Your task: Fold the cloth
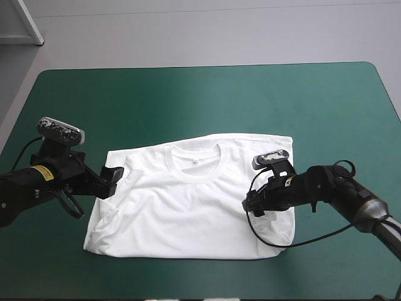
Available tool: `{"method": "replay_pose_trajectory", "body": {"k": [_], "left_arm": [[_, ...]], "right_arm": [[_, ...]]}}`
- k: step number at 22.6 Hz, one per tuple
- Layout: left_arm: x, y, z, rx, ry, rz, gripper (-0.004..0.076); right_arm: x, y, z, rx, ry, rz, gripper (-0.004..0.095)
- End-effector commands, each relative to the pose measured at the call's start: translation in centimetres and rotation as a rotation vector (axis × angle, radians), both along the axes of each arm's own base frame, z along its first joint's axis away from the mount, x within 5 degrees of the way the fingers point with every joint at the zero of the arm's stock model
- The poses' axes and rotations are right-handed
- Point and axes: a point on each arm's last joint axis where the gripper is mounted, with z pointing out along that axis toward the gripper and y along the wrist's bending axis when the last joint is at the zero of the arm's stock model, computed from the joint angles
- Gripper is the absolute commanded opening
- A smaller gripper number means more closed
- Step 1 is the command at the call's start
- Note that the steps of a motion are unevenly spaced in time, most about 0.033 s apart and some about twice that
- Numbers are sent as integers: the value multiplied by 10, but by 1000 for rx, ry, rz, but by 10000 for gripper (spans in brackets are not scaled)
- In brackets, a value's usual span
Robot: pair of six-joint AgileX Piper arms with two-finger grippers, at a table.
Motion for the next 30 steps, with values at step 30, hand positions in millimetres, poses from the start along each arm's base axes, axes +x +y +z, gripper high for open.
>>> {"method": "replay_pose_trajectory", "body": {"k": [30], "left_arm": [[33,12,-170,277,619,223,648]], "right_arm": [[-106,-48,74,28,28,-2,620]]}}
